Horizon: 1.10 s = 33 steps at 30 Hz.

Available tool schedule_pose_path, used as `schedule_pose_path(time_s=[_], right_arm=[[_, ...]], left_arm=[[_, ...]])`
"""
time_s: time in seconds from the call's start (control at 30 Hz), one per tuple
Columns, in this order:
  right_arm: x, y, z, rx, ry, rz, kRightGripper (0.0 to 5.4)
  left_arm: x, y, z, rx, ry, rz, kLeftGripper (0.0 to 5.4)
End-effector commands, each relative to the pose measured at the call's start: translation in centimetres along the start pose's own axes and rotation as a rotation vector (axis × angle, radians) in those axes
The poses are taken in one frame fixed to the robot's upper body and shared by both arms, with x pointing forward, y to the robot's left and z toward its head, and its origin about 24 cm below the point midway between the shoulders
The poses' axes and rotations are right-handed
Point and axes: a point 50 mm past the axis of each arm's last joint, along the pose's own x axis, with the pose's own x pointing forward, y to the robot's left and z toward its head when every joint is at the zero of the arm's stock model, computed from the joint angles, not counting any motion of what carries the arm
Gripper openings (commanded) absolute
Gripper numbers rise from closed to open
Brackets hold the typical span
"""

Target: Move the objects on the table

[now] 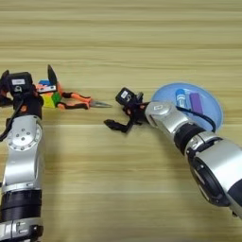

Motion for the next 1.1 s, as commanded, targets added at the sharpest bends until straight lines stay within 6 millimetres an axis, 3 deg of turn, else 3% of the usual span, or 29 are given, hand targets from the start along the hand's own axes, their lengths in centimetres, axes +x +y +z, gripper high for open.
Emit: schedule_pose_path(time_s=[0.03,0.53,0.67,1.1], right_arm=[[2.6,4.4,1.8,0.018,-0.026,0.1,5.38],[-1.2,-0.3,-4.0,0.06,0.111,-0.037,5.38],[-3.1,-2.2,-5.4,0.065,0.13,-0.087,5.38],[-7.1,-6.4,-6.4,0.093,0.108,-0.217,5.38]], left_arm=[[-0.2,0.4,0.0,0.024,0.017,0.016,5.4],[-0.2,0.5,-0.2,0.017,0.025,0.022,5.4],[-0.2,0.5,-0.1,0.016,0.023,0.025,5.4],[-0.1,0.3,-0.3,0.011,0.03,0.017,5.4]])
